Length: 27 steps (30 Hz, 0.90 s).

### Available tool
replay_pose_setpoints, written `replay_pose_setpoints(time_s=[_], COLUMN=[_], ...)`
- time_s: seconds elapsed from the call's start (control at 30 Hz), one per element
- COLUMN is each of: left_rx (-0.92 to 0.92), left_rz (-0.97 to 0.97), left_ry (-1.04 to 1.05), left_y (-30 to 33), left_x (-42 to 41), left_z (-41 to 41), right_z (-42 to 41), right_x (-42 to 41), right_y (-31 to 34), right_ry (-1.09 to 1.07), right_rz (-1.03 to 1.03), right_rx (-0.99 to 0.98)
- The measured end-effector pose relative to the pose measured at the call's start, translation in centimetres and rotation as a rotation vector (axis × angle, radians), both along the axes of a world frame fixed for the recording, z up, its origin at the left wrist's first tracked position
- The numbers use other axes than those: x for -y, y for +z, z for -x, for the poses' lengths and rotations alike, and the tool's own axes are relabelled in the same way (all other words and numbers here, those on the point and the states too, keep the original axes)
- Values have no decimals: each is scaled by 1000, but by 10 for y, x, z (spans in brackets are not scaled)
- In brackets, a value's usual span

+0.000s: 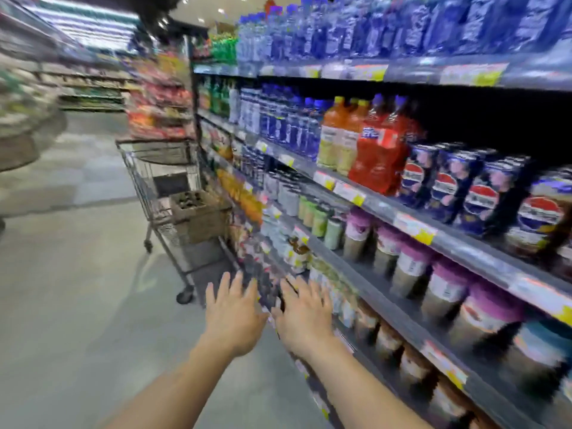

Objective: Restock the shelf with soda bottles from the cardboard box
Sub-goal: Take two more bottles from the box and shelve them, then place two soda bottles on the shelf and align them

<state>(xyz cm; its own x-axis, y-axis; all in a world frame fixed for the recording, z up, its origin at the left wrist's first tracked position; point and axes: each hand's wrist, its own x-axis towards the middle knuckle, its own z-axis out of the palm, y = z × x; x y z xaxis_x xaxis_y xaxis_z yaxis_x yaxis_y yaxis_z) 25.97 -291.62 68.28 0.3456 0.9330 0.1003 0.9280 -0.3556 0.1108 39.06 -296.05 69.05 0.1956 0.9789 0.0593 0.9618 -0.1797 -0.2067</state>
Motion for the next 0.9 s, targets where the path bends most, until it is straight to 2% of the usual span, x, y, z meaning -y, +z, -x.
replay_pose_setpoints(time_s=[0.17,0.33,0.57,0.7,0.9], left_rx=[27,59,57,59,24], left_rz=[37,45,72,88,105], left_ry=[178,362,568,583,501], left_y=[-12,1,-2,-12,-9], left_x=[-118,-241,-372,-462,-614], left_z=[44,90,175,227,300], right_z=[40,86,182,233,292], right_x=[-139,-288,-444,-539,-684], right_y=[-10,9,4,-8,-15], right_ry=[160,337,542,566,481], right_rz=[45,55,56,43,65], right_rx=[-8,-5,29,38,-37])
